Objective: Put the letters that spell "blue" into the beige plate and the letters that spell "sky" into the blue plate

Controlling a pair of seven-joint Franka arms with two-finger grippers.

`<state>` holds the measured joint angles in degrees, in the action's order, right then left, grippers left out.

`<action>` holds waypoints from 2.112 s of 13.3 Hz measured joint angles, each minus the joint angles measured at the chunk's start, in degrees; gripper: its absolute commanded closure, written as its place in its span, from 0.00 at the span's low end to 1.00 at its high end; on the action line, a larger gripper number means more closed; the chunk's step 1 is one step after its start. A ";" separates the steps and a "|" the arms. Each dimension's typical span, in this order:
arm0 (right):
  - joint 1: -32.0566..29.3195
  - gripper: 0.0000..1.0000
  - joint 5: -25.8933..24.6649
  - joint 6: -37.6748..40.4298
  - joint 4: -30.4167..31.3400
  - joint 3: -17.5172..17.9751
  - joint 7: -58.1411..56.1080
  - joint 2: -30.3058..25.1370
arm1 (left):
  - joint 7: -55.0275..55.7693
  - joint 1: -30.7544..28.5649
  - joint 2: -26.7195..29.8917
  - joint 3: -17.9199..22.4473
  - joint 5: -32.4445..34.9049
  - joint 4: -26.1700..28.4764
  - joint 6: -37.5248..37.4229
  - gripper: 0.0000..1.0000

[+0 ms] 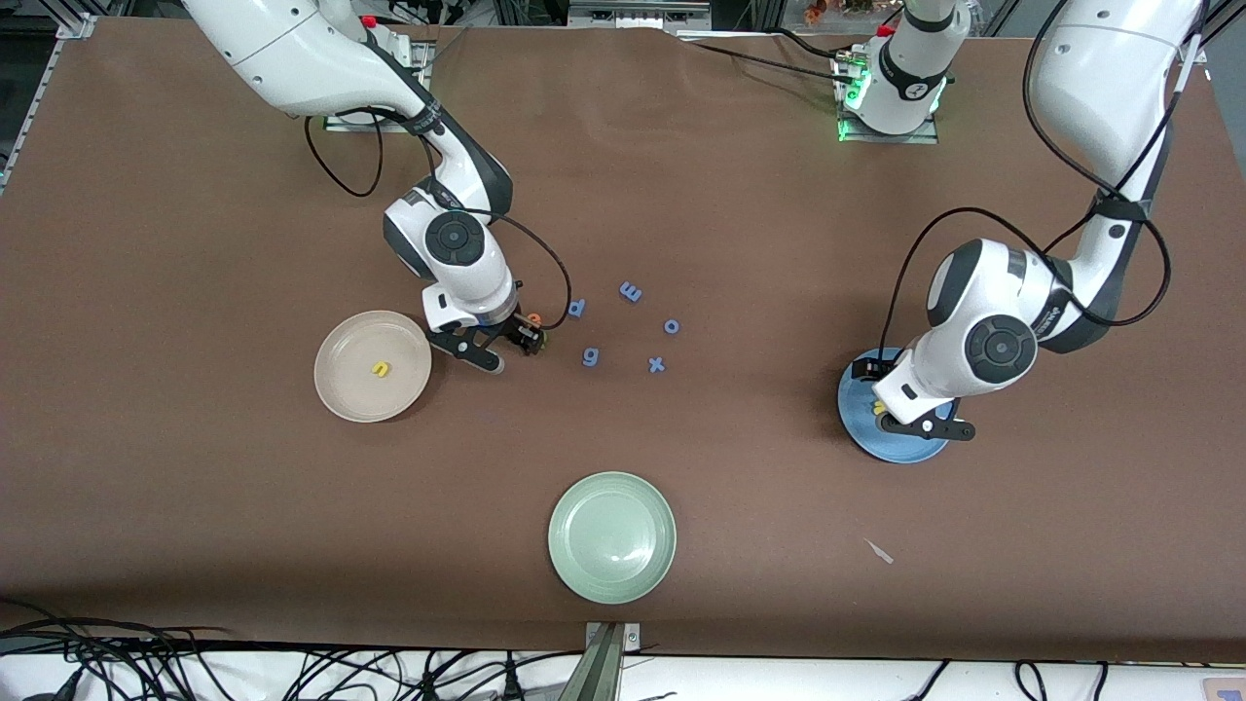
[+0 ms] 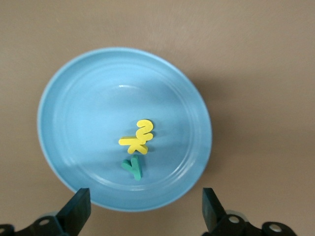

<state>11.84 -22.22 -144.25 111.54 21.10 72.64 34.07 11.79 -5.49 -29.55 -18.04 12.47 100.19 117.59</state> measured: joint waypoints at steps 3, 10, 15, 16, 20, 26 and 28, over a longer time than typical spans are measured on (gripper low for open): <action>0.03 0.35 -0.26 -1.55 0.08 0.00 0.62 1.27 | -0.21 0.19 6.10 -0.81 0.00 -2.84 -3.52 0.00; 0.23 0.39 -0.59 -1.69 0.29 0.05 2.34 2.01 | -2.44 0.42 13.37 -0.31 -4.48 -18.26 -24.99 0.00; 0.92 0.46 -0.78 -1.70 0.31 0.13 4.33 2.01 | -2.90 5.76 22.65 9.74 -8.34 -15.86 -25.21 0.00; 0.92 0.51 -0.78 -1.69 0.31 0.13 4.37 2.01 | -2.91 5.99 24.92 11.04 -10.55 -12.71 -23.29 0.00; 0.94 0.60 -0.78 -1.60 0.34 0.23 5.07 1.75 | -2.90 6.18 34.71 11.93 -13.51 0.04 -18.91 0.00; 1.07 0.60 -0.79 -1.69 0.35 0.31 6.33 1.78 | -3.13 6.21 34.50 12.04 -13.51 -0.90 -21.33 0.00; 1.27 0.60 -0.79 -1.74 0.35 0.35 6.92 1.80 | -3.22 6.22 34.20 12.04 -13.51 -1.30 -23.39 0.00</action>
<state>13.11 -23.01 -145.99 111.89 21.45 79.56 35.86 8.57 0.73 4.65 -6.00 -1.04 98.90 94.20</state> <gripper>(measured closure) 0.599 0.000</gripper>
